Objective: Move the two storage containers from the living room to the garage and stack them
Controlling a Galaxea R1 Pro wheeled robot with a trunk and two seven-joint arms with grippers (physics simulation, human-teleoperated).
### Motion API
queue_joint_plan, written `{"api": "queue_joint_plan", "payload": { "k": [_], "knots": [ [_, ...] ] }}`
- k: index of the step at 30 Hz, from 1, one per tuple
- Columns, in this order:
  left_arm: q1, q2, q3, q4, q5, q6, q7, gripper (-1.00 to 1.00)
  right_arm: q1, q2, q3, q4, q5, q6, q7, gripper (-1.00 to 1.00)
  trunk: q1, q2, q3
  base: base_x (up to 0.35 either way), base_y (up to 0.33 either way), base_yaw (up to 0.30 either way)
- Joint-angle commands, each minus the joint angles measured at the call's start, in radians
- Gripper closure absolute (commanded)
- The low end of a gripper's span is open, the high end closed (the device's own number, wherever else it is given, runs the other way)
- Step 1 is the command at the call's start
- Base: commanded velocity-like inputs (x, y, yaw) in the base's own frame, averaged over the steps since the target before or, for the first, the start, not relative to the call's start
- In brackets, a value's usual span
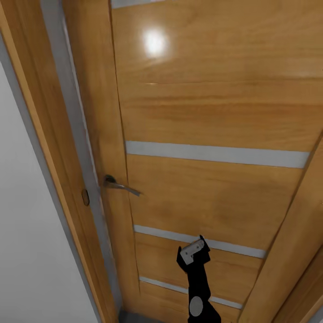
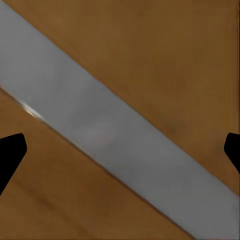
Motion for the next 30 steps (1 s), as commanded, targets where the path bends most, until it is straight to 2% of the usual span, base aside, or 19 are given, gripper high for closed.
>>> {"api": "queue_joint_plan", "payload": {
  "k": [1, 4, 9, 11, 15, 16, 17, 21, 24, 30],
  "knots": [
    [0.0, 0.0, -0.001, 0.0, 0.006, 0.0, 0.001, -1.0, -0.013, 0.0, 0.002, 0.0, 0.022, 0.012, -0.006, -1.0, 0.0, 0.0, -0.001, 0.0, 0.0, 0.0],
    [0.0, 0.0, -0.001, 0.0, 0.006, -0.001, 0.001, -1.0, -0.031, 0.003, 0.001, 0.005, 0.021, 0.013, -0.008, -1.0, 0.0, 0.0, -0.001, 0.0, 0.0, 0.0],
    [0.0, 0.0, -0.001, 0.0, 0.006, 0.0, 0.001, -1.0, -0.038, 0.034, 0.001, 0.005, 0.023, 0.026, -0.008, -1.0, 0.0, 0.0, -0.001, 0.0, 0.0, 0.0],
    [0.0, 0.0, -0.001, 0.0, 0.006, 0.0, 0.001, -1.0, -0.069, 0.053, 0.001, 0.019, 0.023, 0.036, -0.006, -1.0, 0.0, 0.0, -0.001, 0.0, 0.0, 0.0],
    [0.0, 0.0, -0.001, 0.0, 0.006, 0.0, 0.001, -1.0, -0.113, 0.071, 0.001, 0.062, 0.023, 0.063, -0.008, -1.0, 0.0, 0.0, -0.001, 0.0, 0.0, 0.0],
    [0.0, 0.0, -0.001, 0.0, 0.006, 0.0, 0.001, -1.0, -0.124, 0.082, 0.001, 0.074, 0.023, 0.067, -0.008, -1.0, 0.0, 0.0, -0.001, 0.0, 0.0, 0.0],
    [0.0, 0.0, -0.001, 0.0, 0.006, -0.001, 0.001, -1.0, -0.141, 0.107, 0.001, 0.098, 0.023, 0.072, -0.008, -1.0, 0.0, 0.0, -0.001, 0.0, 0.0, 0.0],
    [0.0, 0.0, -0.001, 0.0, 0.006, 0.0, 0.001, -1.0, -0.169, 0.147, 0.001, 0.135, 0.024, 0.074, -0.006, -1.0, 0.0, 0.0, -0.001, 0.0, 0.0, 0.0],
    [0.0, 0.0, -0.001, 0.0, 0.006, -0.001, 0.001, -1.0, -0.223, 0.17, 0.001, 0.205, 0.024, 0.075, -0.009, -1.0, 0.0, 0.0, -0.001, 0.0, 0.0, 0.0],
    [0.0, 0.0, -0.001, 0.0, 0.006, -0.001, 0.001, -1.0, -0.24, 0.173, 0.001, 0.227, 0.024, 0.077, -0.01, -1.0, 0.0, 0.0, -0.001, 0.0, 0.0, 0.0]
  ]
}}
